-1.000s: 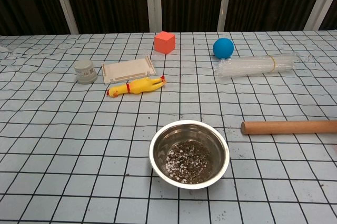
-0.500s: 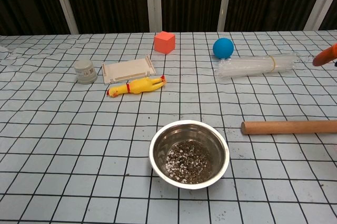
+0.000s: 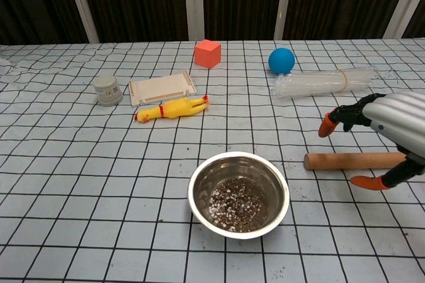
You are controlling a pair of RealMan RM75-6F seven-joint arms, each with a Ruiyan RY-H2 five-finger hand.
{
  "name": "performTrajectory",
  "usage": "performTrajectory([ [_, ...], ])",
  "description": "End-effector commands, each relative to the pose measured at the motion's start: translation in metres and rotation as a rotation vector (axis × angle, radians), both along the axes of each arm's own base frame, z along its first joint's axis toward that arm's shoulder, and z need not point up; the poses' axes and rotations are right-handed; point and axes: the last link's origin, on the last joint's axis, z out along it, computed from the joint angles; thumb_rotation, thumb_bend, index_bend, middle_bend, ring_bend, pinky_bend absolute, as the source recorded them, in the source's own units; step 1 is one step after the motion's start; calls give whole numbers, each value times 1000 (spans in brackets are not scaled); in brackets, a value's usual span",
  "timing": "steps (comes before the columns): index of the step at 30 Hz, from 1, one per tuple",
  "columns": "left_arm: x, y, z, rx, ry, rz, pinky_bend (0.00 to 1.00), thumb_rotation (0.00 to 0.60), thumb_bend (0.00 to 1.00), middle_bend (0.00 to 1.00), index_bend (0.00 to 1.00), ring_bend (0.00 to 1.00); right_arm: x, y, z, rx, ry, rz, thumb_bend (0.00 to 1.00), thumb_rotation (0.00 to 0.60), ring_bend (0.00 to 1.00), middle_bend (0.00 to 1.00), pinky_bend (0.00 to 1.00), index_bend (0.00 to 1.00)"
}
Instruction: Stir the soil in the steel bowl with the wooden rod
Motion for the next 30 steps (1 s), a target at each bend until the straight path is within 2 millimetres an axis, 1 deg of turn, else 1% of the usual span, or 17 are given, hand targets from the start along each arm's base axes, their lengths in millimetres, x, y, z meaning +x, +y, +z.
performTrajectory([
  [1,0,0,0,-4,-3,0,0,600,63,0,0,0,3,-9,-12,-2,26,5,252,600,348,332,259,350],
  [5,0,1,0,-9,-9,-2,0,600,63,0,0,0,4,-18,-19,-9,37,-6,252,600,363,349,264,380],
  [12,0,2,0,-16,-17,2,0,600,62,0,0,0,4,-30,-24,-16,40,-30,252,600,382,372,274,451],
  [22,0,2,0,-23,-23,6,0,600,63,0,0,0,3,-35,-29,-3,76,-51,259,600,382,372,273,457],
  [30,0,3,0,-24,-26,8,0,600,63,0,0,0,6,-37,-34,6,90,-59,346,600,382,372,274,482],
])
